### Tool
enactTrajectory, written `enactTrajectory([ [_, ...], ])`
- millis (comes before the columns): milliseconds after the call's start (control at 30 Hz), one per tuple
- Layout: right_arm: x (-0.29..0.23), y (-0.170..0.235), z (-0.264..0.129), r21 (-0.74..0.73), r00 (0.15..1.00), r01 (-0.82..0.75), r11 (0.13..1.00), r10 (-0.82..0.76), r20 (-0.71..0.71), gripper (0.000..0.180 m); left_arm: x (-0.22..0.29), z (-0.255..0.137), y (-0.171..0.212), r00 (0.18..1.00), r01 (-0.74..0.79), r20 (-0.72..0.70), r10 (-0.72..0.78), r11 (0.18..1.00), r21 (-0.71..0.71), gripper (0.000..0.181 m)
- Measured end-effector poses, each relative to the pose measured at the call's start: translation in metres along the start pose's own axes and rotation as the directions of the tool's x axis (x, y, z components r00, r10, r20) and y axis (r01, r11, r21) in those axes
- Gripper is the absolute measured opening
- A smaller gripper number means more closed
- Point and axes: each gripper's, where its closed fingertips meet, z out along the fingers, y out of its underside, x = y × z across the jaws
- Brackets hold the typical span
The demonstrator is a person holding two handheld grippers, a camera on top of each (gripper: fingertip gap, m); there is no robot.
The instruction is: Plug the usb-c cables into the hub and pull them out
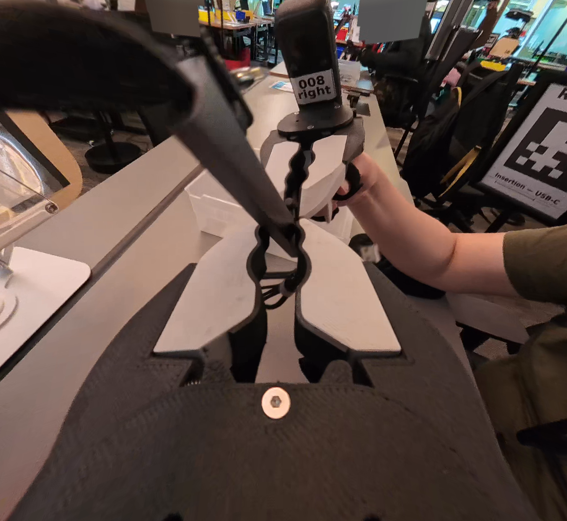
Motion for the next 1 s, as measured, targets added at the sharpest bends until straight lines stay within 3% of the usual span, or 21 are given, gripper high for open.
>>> enactTrajectory([
  [133,0.002,0.000,-0.003,0.004,1.000,0.017,1.000,-0.017,-0.014,0.008,-0.001,0.003,0.012,1.000,-0.012,0.015,0.013,0.998,-0.055,0.021],
  [267,0.001,0.004,-0.007,-0.022,1.000,0.021,1.000,-0.021,0.003,0.008,0.005,0.007,0.016,0.998,0.043,-0.045,-0.047,0.996,-0.082,0.014],
  [633,0.005,0.005,-0.021,-0.054,0.996,0.053,0.997,-0.056,-0.066,0.009,0.005,0.023,0.016,0.998,0.036,-0.047,-0.039,0.997,-0.064,0.009],
  [1000,0.001,0.006,-0.018,-0.059,0.998,0.050,0.997,-0.052,-0.040,0.008,0.009,0.019,0.013,0.999,0.019,-0.040,-0.021,0.997,-0.071,0.010],
])
